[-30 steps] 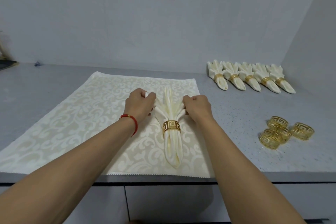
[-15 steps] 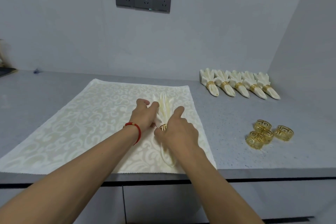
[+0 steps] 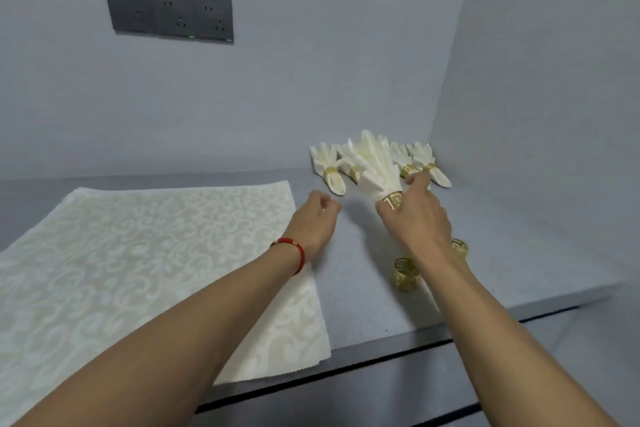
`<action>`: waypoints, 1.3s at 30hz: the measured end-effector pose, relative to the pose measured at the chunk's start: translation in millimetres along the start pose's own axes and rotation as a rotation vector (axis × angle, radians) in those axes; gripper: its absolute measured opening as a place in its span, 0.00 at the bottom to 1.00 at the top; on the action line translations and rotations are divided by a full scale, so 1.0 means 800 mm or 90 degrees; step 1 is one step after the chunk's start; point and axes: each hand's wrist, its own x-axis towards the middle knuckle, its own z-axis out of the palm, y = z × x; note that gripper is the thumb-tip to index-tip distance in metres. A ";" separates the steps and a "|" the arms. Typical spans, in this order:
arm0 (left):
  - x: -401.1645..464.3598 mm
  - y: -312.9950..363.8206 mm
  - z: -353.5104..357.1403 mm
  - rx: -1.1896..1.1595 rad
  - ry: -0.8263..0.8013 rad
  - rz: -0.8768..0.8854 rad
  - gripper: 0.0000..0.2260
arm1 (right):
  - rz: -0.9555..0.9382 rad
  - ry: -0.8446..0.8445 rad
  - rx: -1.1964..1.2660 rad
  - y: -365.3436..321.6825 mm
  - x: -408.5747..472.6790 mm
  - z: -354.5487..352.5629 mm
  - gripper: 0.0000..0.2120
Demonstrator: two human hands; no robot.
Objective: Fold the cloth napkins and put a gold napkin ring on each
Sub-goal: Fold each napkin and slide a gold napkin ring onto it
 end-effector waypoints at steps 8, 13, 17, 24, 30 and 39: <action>0.083 -0.020 0.114 0.375 -0.097 0.136 0.20 | 0.215 0.071 -0.062 0.193 0.121 -0.025 0.32; 0.123 -0.047 0.140 0.538 -0.082 0.189 0.22 | 0.259 0.095 -0.114 0.267 0.174 0.010 0.29; 0.125 -0.057 0.143 0.541 -0.074 0.198 0.23 | 0.226 0.129 -0.138 0.293 0.218 0.033 0.22; 0.125 -0.056 0.144 0.545 -0.084 0.171 0.24 | 0.137 0.121 -0.255 0.313 0.280 0.056 0.20; 0.125 -0.054 0.145 0.542 -0.094 0.159 0.27 | 0.112 0.123 -0.288 0.326 0.310 0.065 0.20; 0.129 -0.059 0.146 0.515 -0.070 0.166 0.23 | 0.098 0.230 -0.246 0.317 0.294 0.060 0.18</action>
